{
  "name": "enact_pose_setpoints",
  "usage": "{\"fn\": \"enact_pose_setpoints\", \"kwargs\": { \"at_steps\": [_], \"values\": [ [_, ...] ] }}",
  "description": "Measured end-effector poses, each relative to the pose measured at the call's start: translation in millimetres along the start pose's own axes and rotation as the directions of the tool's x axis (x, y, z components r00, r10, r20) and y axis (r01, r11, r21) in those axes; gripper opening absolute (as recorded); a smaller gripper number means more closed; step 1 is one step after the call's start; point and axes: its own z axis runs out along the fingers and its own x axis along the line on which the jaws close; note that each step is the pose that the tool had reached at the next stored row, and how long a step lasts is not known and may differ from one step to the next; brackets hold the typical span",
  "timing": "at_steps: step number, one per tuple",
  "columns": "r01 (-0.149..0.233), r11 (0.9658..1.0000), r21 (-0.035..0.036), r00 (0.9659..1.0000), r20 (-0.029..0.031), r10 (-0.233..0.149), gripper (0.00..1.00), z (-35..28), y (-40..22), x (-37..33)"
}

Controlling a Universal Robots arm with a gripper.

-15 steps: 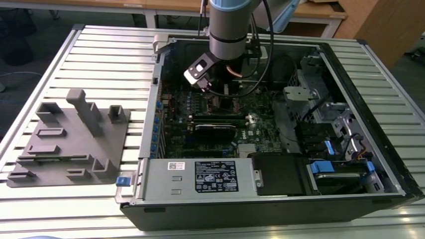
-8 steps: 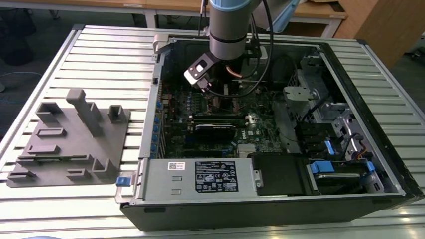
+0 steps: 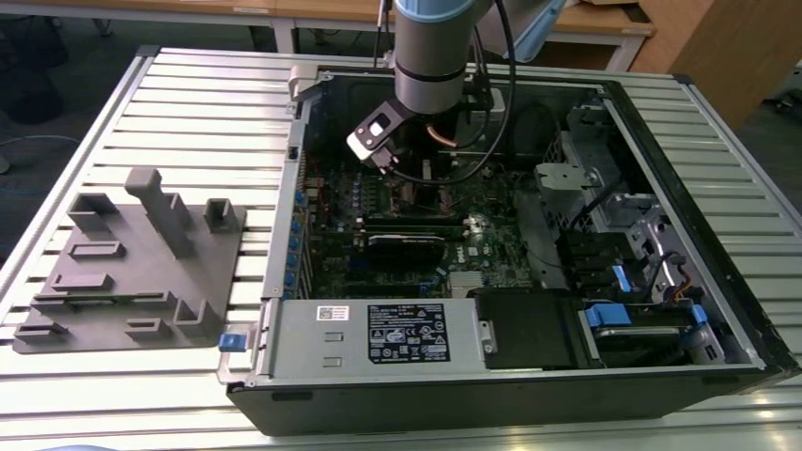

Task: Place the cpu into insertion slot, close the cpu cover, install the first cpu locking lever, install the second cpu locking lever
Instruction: 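Place the cpu into insertion slot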

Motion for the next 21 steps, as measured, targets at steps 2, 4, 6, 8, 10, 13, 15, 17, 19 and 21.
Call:
{"fn": "enact_pose_setpoints", "kwargs": {
  "at_steps": [2,4,6,8,10,13,15,17,19,21],
  "values": [
    [0.0,1.0,-0.0001,1.0,-0.0001,0.0,0.54,0.0,0.0,0.0],
    [0.0,1.0,-0.0001,1.0,-0.0001,0.0,0.54,0.0,-0.1,0.0],
    [0.0,1.0,0.0,1.0,-0.0001,0.0,0.54,0.0,-0.1,0.0],
    [0.0,1.0,-0.0001,1.0,-0.0001,0.0,0.54,0.1,-0.1,0.0],
    [0.0,1.0,0.0,1.0,-0.0001,0.0,0.54,0.1,-0.1,0.0],
    [0.0,1.0,-0.0001,1.0,-0.0001,0.0,0.54,0.1,-0.1,0.0],
    [0.0,1.0,-0.0001,1.0,-0.0001,0.0,0.54,0.2,-0.1,0.0],
    [0.0,1.0,0.0,1.0,-0.0001,0.0,0.54,0.2,-0.1,0.0],
    [0.0,1.0,-0.0001,1.0,-0.0003,0.0,0.54,0.2,-0.1,0.0],
    [0.0,1.0,-0.001,1.0,-0.0018,0.0,0.55,0.8,0.0,0.3]
  ]
}}
